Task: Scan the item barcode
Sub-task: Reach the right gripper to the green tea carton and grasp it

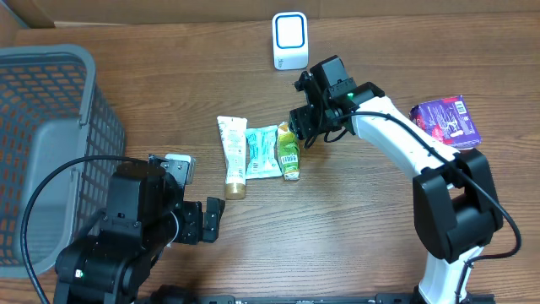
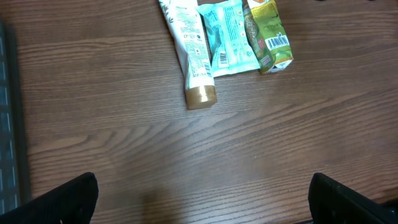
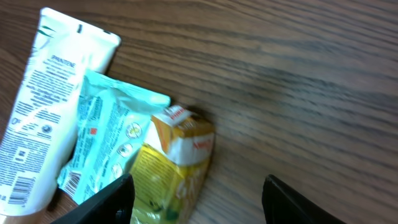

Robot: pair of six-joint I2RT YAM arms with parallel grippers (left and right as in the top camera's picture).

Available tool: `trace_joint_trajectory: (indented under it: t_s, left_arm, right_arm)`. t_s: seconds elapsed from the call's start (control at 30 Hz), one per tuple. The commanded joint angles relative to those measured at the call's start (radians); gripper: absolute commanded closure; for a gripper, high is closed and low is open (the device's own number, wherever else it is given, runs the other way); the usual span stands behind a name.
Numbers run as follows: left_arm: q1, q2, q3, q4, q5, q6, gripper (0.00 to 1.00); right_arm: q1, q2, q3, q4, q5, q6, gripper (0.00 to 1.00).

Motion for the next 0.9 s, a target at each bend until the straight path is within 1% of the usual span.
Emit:
trace_joint_trajectory:
  t_s: [0.0,0.1,0.13,0.27,0.37,0.43,0.63,0.73,0.87]
  left_arm:
    - [0.005,0.002,0.002,0.003,-0.011,-0.010,0.00]
    - [0.005,0.002,0.002,0.003,-0.011,-0.010,0.00]
    - [0.005,0.002,0.002,0.003,-0.011,-0.010,0.00]
    - [0.005,0.002,0.002,0.003,-0.011,-0.010,0.00]
    - [0.005,0.002,0.002,0.003,-0.011,-0.010,0.00]
    - [0.005,0.002,0.002,0.003,-0.011,-0.010,0.00]
    - [0.005,0.002,0.002,0.003,-0.011,-0.010,0.01]
    - [0.005,0.002,0.002,0.003,-0.011,-0.010,0.00]
    - [0.005,0.002,0.002,0.003,-0.011,-0.010,0.00]
  right_arm:
    - [-0.002,0.055,0.018,0.037,-0.081,0.022,0.37]
    - [-0.003,0.085,0.018,0.048,-0.085,0.100,0.45]
    - [-0.003,0.094,0.018,0.038,-0.097,0.128,0.49]
    - [-0.003,0.094,0.018,0.003,-0.125,0.163,0.53]
    - [-0.002,0.094,0.011,-0.020,-0.163,0.184,0.58]
    - [-0.001,0.094,0.005,-0.030,-0.164,0.215,0.66]
    - [-0.002,0.094,0.003,-0.037,-0.154,0.235,0.96]
    - [-0.011,0.090,0.020,-0.072,-0.103,0.237,0.96]
    - [-0.014,0.055,0.071,-0.182,0.091,0.238,0.96]
